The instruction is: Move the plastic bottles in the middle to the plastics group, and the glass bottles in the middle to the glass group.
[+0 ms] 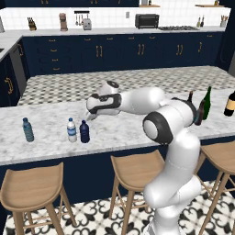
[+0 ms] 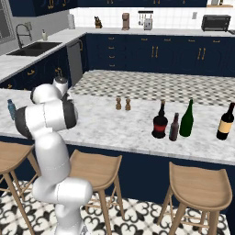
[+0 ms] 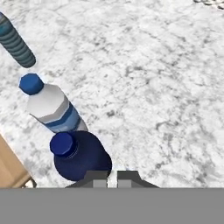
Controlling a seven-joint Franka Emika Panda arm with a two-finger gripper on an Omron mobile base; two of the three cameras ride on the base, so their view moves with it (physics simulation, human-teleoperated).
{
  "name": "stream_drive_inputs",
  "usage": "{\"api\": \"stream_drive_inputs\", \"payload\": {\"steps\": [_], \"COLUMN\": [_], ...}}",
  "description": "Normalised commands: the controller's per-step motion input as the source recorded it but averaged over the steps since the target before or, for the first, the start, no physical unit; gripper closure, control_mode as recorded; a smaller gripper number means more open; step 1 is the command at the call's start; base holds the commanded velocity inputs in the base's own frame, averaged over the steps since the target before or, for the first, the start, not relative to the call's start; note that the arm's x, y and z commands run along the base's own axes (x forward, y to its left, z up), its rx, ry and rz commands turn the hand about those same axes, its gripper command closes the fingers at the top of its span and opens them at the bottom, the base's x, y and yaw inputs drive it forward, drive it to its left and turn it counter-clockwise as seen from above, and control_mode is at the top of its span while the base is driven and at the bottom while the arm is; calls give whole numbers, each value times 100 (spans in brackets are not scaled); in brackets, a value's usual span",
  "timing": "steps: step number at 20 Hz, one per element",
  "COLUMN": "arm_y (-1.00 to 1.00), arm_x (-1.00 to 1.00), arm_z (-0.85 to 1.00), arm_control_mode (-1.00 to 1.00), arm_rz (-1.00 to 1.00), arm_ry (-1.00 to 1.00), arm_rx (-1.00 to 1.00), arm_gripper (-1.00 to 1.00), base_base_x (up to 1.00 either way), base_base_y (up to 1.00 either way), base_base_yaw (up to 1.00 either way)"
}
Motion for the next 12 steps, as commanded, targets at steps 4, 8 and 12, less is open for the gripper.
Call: {"api": "stream_drive_inputs", "payload": {"steps": [4, 8, 12], "arm_y": [-74, -100, -100], "arm_x": [7, -11, -50], "arm_z": [30, 40, 39], "arm_control_mode": [-100, -100, -100], "arm_rz": [-13, -10, -11], "arm_ry": [10, 8, 6], "arm_rx": [0, 0, 0], "arm_gripper": [-100, -100, -100], "base_base_x": [0, 0, 0], "base_base_y": [0, 0, 0], "base_base_yaw": [0, 0, 0]}}
